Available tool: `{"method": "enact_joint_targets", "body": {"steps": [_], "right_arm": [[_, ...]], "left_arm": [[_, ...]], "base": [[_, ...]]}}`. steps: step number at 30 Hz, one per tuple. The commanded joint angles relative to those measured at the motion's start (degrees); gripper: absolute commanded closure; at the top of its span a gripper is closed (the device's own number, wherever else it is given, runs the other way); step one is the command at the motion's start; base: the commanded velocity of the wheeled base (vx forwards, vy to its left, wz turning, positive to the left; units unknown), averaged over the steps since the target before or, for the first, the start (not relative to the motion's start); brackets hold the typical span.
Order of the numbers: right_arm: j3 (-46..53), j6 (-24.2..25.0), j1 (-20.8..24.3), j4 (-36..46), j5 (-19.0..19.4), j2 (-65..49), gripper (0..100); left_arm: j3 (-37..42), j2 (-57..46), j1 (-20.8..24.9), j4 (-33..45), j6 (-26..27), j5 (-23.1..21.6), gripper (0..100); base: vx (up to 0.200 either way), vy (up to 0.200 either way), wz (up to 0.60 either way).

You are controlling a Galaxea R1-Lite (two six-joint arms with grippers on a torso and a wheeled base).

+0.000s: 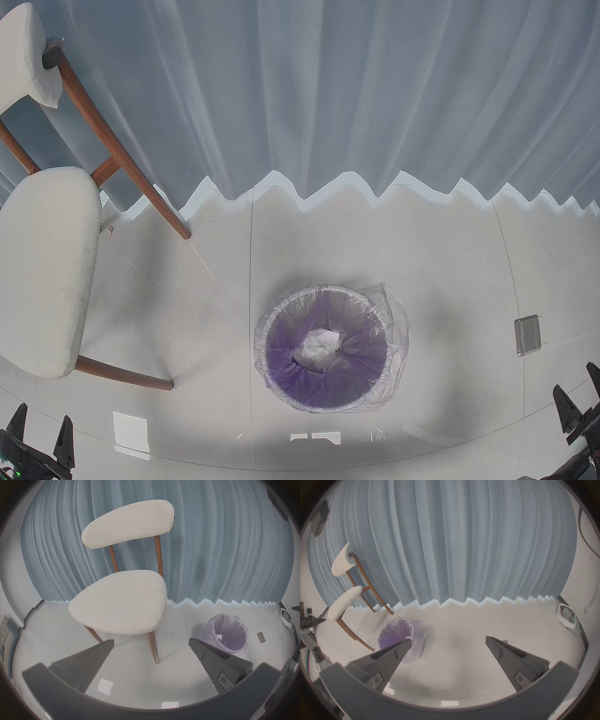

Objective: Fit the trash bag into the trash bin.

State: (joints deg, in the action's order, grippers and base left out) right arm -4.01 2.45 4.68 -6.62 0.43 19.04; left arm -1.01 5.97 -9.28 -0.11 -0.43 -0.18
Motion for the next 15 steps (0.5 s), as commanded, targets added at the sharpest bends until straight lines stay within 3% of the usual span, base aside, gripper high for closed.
{"method": "enact_joint_targets", "body": {"steps": [1,5,8,15], "right_arm": [[4.0,-4.3,-4.2,6.5,1.8,-18.4,0],[4.0,-3.9,-4.5,6.5,2.7,-18.9,0],[4.0,-2.5,-4.5,6.5,0.4,-18.9,0],[4.0,-2.1,-4.5,6.6,0.2,-18.9,0]], "left_arm": [[0.9,0.1,0.0,-0.1,-0.1,0.0,0],[0.9,0.1,0.0,-0.1,-0.1,0.0,0],[0.9,0.1,0.0,-0.1,0.2,-0.1,0],[0.9,0.1,0.0,0.0,0.3,-0.2,0]], "base": [[0.000,0.000,0.00],[0.000,0.000,0.00],[0.000,0.000,0.00],[0.000,0.000,0.00]]}}
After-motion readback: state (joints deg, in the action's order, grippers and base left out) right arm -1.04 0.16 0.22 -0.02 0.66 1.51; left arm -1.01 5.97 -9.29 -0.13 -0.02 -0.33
